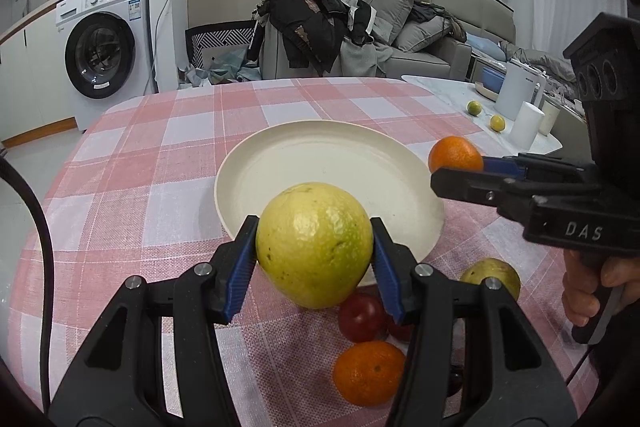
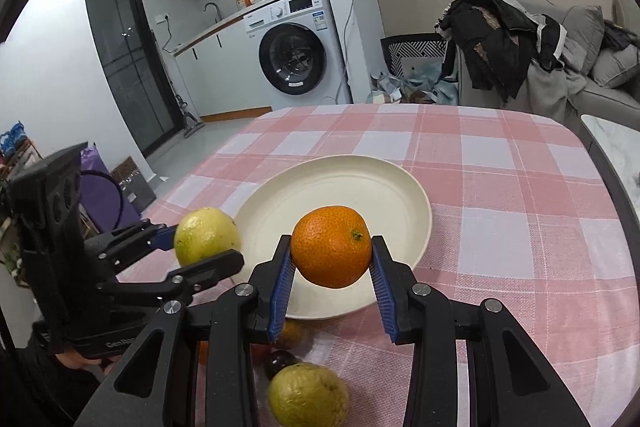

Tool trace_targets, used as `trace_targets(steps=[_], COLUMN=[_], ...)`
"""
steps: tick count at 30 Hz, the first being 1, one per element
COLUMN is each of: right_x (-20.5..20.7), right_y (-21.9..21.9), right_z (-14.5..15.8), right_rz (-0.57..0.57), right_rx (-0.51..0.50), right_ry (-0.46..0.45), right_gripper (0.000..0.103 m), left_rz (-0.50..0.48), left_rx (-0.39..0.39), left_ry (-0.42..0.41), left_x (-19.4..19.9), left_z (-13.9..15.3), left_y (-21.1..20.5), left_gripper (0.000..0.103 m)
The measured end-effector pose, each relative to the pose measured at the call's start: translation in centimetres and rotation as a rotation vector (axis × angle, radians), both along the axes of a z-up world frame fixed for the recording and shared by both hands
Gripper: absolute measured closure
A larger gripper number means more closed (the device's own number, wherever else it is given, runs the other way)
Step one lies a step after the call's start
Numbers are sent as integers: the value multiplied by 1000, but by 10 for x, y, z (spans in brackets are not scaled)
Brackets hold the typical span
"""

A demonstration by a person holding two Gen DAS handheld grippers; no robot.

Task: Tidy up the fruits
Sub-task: 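Carry the yellow citrus in the left gripper to the plate while the right carries the orange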

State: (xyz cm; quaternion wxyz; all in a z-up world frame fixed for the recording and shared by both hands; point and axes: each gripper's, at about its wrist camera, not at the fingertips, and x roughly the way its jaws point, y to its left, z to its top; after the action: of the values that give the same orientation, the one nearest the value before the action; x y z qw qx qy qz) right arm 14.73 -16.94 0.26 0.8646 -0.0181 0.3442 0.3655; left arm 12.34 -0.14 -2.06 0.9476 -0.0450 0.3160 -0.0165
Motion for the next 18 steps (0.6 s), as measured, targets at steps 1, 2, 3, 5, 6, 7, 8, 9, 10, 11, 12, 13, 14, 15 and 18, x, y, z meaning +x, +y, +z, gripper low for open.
trace_targets(steps=[1,2,3,5,6,7,8,9,10,11,12,13,14,15,18], right_x=[1,2,2,3,5,6,7,7,7,7,8,8,9,9,11], right_y=[1,2,4,7,8,8,8,8,9,9,8,8,8,8,9], right_z=[-3,-4,-6,-11,-14,-16,-18,-19,-19,-20,-20,-20,-22,-22,-27], right_rz=[2,1,0,-1,-1,-5,-10,-13,-13,-13,-14,-17,-19,-18,-20], right_rx=[-4,-10,-20,-39,-43,-42,-49,-56,-59,-57,-56,-57,-60,-62,-75], right_ry=[8,9,5,3,11,21,23,19,17,19,21,21,22,25,35], right_gripper=[65,65,65,65,65,65,65,65,65,65,65,65,65,65,65], left_rz=[-1,0,4,10,12,13,14,14,14,14,16,18,18,18,17], left_rx=[-3,-7,-10,-18,-21,-22,-22,-20,-20,-20,-16,-13,-14,-15,-15], left_ry=[5,7,6,5,7,11,13,14,13,14,16,17,18,20,18], left_x=[1,1,2,1,2,2,3,3,3,3,4,4,5,5,5], left_z=[-1,-1,-1,-2,-2,-3,-3,-3,-3,-3,-4,-4,-5,-5,-5], left_y=[1,2,3,5,5,6,6,6,6,6,6,7,8,8,8], left_gripper=[52,52,52,52,52,52,52,52,52,52,52,52,52,52,52])
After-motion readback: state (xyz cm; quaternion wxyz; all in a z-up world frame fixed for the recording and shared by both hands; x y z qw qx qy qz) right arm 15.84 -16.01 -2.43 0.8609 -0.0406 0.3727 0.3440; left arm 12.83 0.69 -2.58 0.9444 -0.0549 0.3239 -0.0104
